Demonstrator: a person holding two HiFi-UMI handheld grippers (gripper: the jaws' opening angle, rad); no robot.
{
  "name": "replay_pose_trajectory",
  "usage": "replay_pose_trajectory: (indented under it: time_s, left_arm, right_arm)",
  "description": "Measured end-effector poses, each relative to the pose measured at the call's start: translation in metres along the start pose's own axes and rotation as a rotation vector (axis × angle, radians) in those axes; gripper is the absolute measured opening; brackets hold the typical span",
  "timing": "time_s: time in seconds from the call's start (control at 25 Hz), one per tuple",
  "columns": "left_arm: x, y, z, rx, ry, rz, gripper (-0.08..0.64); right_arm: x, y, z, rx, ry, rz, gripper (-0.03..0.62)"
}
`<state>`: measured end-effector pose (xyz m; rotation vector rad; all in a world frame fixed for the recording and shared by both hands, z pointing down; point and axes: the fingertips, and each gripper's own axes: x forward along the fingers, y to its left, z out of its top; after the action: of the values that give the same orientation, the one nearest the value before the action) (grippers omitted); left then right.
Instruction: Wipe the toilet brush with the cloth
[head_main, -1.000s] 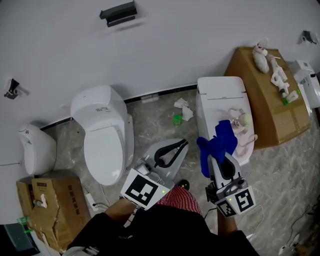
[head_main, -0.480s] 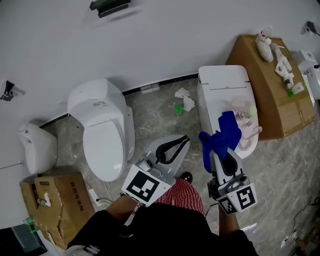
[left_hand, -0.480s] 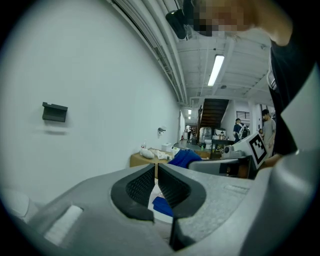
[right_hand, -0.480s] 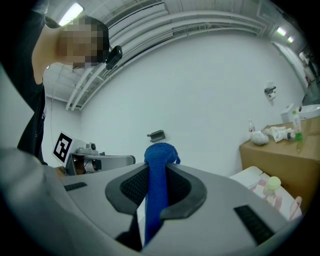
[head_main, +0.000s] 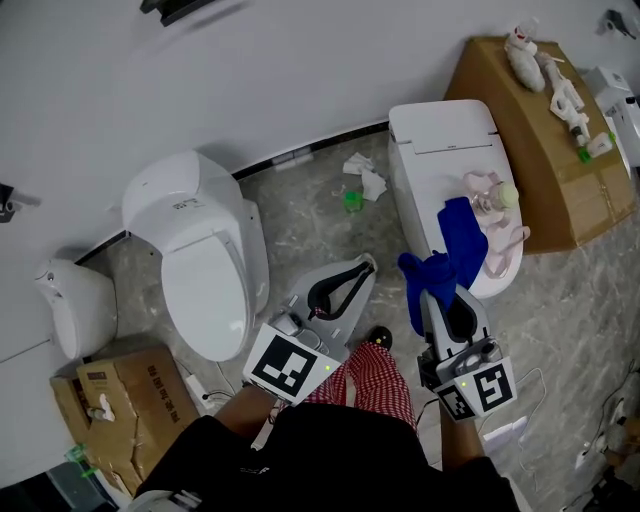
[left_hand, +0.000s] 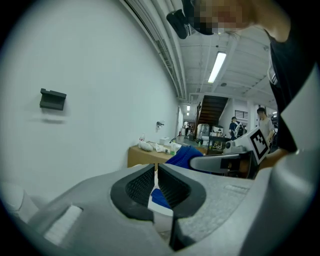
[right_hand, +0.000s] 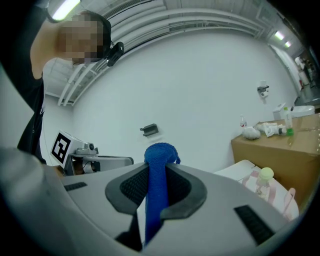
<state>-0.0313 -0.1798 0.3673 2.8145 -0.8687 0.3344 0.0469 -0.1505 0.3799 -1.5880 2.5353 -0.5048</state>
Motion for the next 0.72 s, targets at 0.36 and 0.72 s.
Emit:
replay_pose_trajectory:
  time_s: [0.36, 0.72]
  left_arm:
    - [0.011, 0.007, -0.026, -0.013, 0.044, -0.035, 0.008]
    - [0.02, 0.007, -0.057, -0.05, 0.066, -0.078, 0.008]
  right_arm:
    - [0.01, -0.007, -0.023, 0.019, 0.027, -0.03, 0.064]
    - [0.015, -0.016, -0.048, 0.066, 0.035, -0.055, 0.064]
